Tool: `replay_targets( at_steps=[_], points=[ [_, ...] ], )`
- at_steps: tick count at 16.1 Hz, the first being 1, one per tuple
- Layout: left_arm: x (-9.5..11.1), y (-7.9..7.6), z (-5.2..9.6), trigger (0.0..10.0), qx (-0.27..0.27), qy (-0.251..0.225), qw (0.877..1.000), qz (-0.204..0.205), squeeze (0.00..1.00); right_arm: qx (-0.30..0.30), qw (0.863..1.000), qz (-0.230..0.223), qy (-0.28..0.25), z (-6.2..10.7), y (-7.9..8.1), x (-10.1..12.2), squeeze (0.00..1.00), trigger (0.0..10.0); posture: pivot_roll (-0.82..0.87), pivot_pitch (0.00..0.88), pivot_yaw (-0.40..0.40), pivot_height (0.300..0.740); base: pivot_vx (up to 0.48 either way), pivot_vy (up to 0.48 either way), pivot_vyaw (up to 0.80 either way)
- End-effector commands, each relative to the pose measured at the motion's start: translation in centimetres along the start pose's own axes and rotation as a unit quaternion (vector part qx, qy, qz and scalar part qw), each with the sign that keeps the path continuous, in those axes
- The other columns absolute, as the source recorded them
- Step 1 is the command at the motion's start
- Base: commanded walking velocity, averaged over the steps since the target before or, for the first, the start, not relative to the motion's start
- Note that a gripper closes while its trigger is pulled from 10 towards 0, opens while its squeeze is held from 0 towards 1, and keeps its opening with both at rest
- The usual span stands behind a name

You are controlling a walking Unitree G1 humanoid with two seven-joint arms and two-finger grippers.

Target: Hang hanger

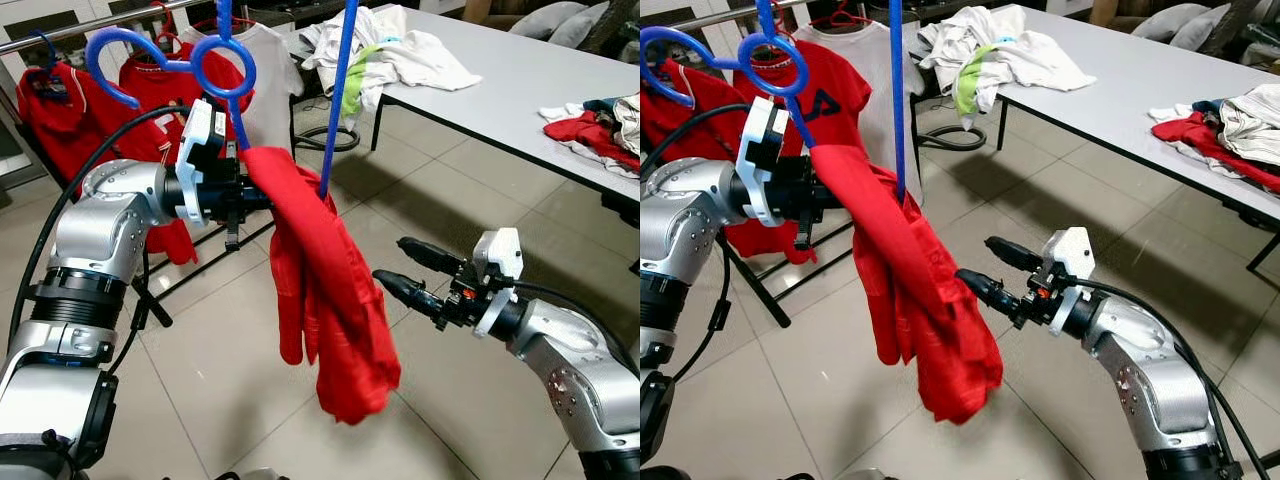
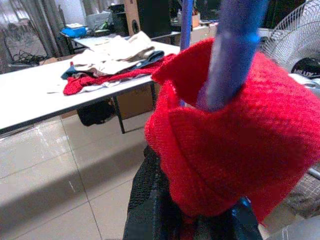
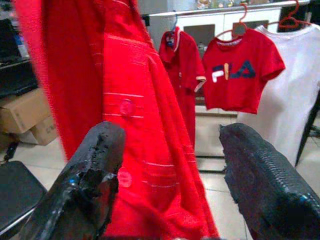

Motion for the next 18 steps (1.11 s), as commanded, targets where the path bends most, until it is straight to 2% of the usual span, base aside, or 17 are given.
replay_targets(
  at_steps=[1, 2, 3, 8, 10, 12, 13, 14, 16, 17, 18],
  points=[
    [1.1, 0.1, -0.2, 0.0, -0.008, -0.005, 1.000, -0.018, 0.00, -0.016, 1.000, 0.014, 0.009, -0.2, -0.7, 0.0, 0.00, 10.0, -0.03, 0.000, 0.087, 0.740, 0.000, 0.000, 0.00],
    [1.2, 0.0, -0.4, 0.0, -0.010, -0.010, 1.000, -0.019, 0.00, -0.020, 0.999, 0.020, 0.024, -0.6, -0.5, -0.6, 0.00, 10.0, -0.03, 0.000, 0.087, 0.740, 0.000, 0.000, 0.00],
    [1.4, 0.1, -1.2, 0.0, -0.010, -0.018, 0.999, -0.025, 0.00, -0.023, 1.000, 0.002, 0.021, -2.2, 0.4, -1.2, 0.00, 10.0, -0.03, 0.000, 0.089, 0.740, 0.000, 0.000, 0.00],
    [1.3, 0.3, -1.9, 0.0, -0.001, -0.017, 0.999, -0.034, 0.00, -0.014, 1.000, -0.012, 0.005, -4.0, 1.6, -0.8, 0.00, 10.0, -0.03, 0.000, 0.091, 0.740, 0.000, 0.000, 0.00],
    [1.3, 0.3, -2.2, 0.0, 0.004, -0.016, 0.999, -0.038, 0.00, -0.013, 1.000, 0.001, 0.022, -4.8, 1.9, -1.3, 0.00, 10.0, -0.03, 0.000, 0.093, 0.740, 0.000, 0.000, 0.00],
    [1.6, 0.6, -2.3, 0.0, 0.018, -0.020, 0.999, -0.044, 0.00, -0.027, 0.997, 0.030, 0.071, -5.1, 1.8, -3.0, 0.00, 10.0, -0.03, 0.000, 0.097, 0.740, 0.000, 0.000, 0.00],
    [1.9, 1.1, -2.4, 0.0, 0.037, -0.026, 0.998, -0.050, 0.00, -0.039, 0.992, 0.046, 0.112, -5.0, 1.6, -4.5, 0.00, 10.0, -0.03, 0.000, 0.096, 0.740, 0.000, 0.000, 0.00],
    [2.1, 1.2, -2.4, 0.0, 0.044, -0.029, 0.997, -0.051, 0.00, -0.047, 0.990, 0.051, 0.125, -5.0, 1.5, -5.0, 0.00, 10.0, -0.03, 0.000, 0.096, 0.740, 0.000, 0.000, 0.00],
    [2.5, 1.3, -2.4, 0.0, 0.052, -0.037, 0.997, -0.052, 0.00, -0.065, 0.977, 0.080, 0.187, -4.5, 1.0, -7.2, 0.00, 10.0, -0.03, 0.000, 0.097, 0.740, 0.000, 0.000, 0.00],
    [2.7, 1.3, -2.3, 0.0, 0.052, -0.039, 0.996, -0.053, 0.00, -0.088, 0.966, 0.100, 0.221, -4.0, 0.3, -8.3, 0.00, 10.0, -0.03, 0.000, 0.095, 0.740, 0.000, 0.000, 0.00],
    [2.7, 1.3, -2.3, 0.0, 0.052, -0.039, 0.996, -0.053, 0.00, -0.099, 0.963, 0.104, 0.230, -3.7, 0.0, -8.6, 0.00, 10.0, -0.03, 0.000, 0.094, 0.740, 0.000, 0.000, 0.00]
  ],
)
Point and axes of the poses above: a point about 5 cm out from each wrist's last joint towards the gripper, its own z axis pointing back from the gripper into the wrist, its own x axis along the axis of the wrist's last joint, y = z × x, the point moved 5 cm from there along -z, pointing out of the wrist towards the gripper, and after that the axes turned 1 degree about -z, right-handed, at the moved point
